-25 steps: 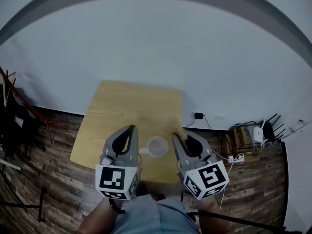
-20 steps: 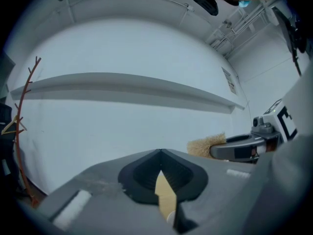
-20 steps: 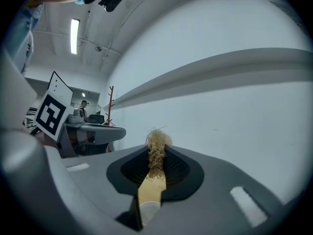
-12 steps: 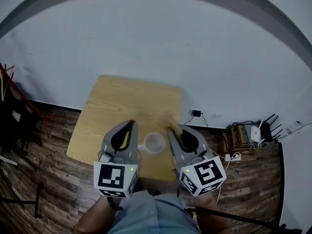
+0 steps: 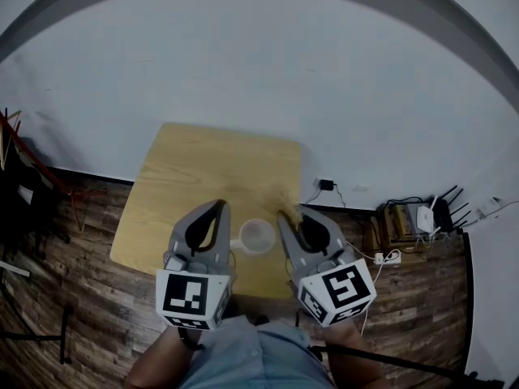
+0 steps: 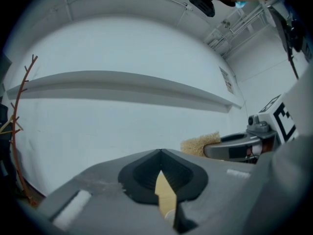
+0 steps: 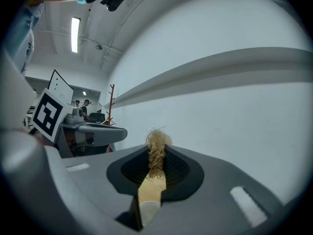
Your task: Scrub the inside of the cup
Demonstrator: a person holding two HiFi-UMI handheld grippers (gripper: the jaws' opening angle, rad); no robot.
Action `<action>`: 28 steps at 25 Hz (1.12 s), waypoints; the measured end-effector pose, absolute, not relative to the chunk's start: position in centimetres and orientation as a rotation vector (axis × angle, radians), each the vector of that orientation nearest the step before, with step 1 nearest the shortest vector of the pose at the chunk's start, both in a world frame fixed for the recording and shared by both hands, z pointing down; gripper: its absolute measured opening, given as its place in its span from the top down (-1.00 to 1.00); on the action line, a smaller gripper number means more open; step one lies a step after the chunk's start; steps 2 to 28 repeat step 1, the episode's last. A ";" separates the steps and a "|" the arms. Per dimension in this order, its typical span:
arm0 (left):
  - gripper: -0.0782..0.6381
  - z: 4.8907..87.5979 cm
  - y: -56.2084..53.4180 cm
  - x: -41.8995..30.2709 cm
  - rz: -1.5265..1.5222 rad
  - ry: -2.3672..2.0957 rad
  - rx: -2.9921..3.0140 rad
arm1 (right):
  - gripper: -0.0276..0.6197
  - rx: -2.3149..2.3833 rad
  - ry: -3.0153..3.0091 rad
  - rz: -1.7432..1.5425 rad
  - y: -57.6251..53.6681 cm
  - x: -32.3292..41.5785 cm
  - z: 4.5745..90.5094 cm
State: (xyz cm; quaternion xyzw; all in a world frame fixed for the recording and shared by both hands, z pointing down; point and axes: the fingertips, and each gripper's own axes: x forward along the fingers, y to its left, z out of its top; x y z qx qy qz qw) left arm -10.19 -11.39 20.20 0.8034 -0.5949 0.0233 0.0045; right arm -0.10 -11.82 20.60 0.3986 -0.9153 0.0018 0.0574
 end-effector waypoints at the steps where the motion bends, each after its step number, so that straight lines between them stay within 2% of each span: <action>1: 0.73 20.2 -11.5 -10.2 0.073 -1.860 2.518 | 0.73 1.209 -2.773 0.004 -11.9 -0.1 20.6; 28: 0.73 20.2 -11.5 -10.2 0.073 -1.860 2.518 | 0.73 1.209 -2.773 0.004 -11.9 -0.1 20.6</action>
